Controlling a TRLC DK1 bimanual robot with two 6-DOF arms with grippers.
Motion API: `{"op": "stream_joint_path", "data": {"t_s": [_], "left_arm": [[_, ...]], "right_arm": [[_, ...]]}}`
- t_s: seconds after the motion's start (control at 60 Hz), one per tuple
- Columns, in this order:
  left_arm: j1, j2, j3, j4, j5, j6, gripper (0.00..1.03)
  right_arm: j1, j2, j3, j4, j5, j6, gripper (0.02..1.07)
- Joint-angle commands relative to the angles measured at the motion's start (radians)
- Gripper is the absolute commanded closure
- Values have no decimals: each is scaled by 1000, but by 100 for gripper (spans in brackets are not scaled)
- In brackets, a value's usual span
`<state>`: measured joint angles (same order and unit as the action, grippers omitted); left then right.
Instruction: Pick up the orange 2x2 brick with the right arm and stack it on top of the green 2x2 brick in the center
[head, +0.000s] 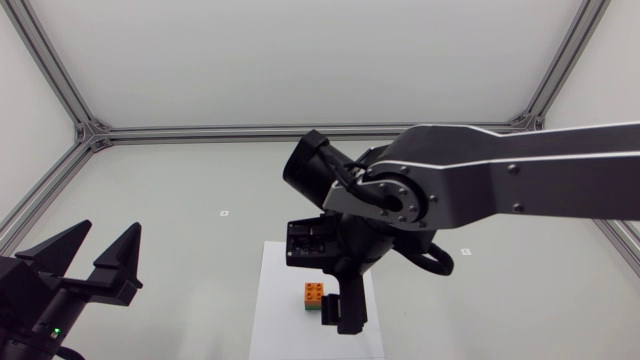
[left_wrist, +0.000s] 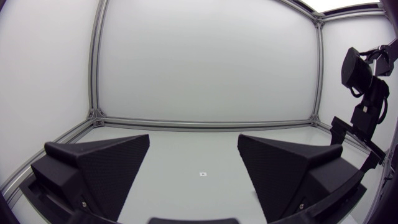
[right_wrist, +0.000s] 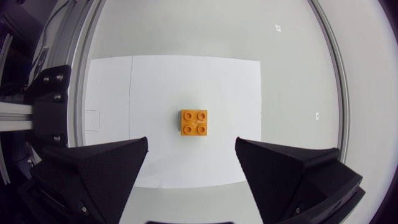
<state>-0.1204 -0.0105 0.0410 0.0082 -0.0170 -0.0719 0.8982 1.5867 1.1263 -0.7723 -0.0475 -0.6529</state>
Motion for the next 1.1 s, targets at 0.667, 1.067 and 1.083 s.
{"op": "stream_joint_path", "data": {"t_s": [0.667,1.067,1.083], "left_arm": [[-5,-2,-41,-10,-3,-20,4],[-5,-2,-41,-10,-3,-20,4],[-5,-2,-41,-10,-3,-20,4]], "right_arm": [[-585,-415,-195,314,78,173,7],[-866,-775,-551,647,94,274,7],[-869,-789,-563,654,94,279,7]]}}
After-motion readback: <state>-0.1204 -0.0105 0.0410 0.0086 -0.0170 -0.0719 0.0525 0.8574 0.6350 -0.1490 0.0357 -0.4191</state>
